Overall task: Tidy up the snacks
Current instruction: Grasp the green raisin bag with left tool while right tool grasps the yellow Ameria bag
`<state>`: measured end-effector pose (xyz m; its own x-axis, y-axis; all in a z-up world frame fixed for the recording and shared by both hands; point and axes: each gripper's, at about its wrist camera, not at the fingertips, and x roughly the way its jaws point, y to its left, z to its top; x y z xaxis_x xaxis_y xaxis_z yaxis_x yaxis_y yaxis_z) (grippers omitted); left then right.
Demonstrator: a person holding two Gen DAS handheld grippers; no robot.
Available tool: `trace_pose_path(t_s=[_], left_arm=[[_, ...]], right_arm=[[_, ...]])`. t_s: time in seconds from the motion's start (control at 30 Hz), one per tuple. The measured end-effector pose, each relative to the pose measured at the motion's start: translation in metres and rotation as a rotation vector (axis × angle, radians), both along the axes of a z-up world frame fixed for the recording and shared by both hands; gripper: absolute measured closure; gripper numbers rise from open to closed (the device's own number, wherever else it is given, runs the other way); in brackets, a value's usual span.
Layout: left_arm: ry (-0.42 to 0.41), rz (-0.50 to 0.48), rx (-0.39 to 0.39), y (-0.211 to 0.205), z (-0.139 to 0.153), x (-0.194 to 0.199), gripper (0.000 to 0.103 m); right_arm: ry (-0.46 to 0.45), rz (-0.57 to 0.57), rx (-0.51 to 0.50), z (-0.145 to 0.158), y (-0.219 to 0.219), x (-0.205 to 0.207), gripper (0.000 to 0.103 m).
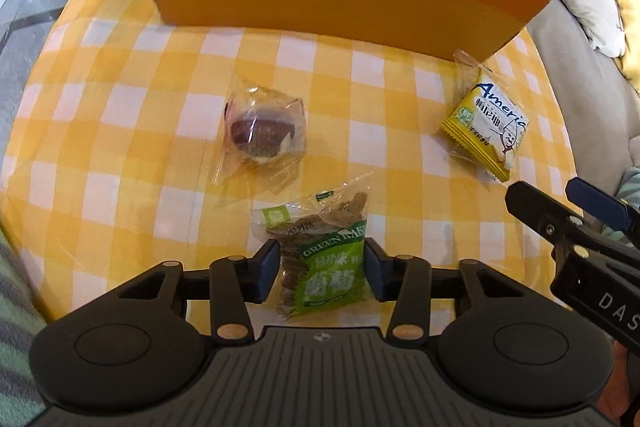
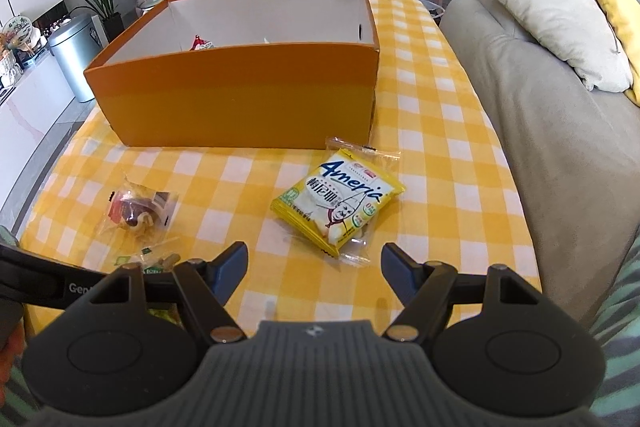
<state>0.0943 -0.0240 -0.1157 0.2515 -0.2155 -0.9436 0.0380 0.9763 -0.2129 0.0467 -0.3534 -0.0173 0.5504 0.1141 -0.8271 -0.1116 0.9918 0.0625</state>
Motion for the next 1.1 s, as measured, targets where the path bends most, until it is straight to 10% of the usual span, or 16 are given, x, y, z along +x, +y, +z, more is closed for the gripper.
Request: trace_pose_path(t_s=[0.83,1.1], left_arm=[[-0.083,-0.089,-0.003,-0.022,0.015,0.026,0.064],[-0.07,-0.088,-0.02,-0.02,0.014,0.027,0.064]], right_arm=[[0.116,-0.277,0.141,-0.032,-0.015,0.074,0.028],[0.144,-0.285,0.141,-0.046,-0.021,0.085,0.047]])
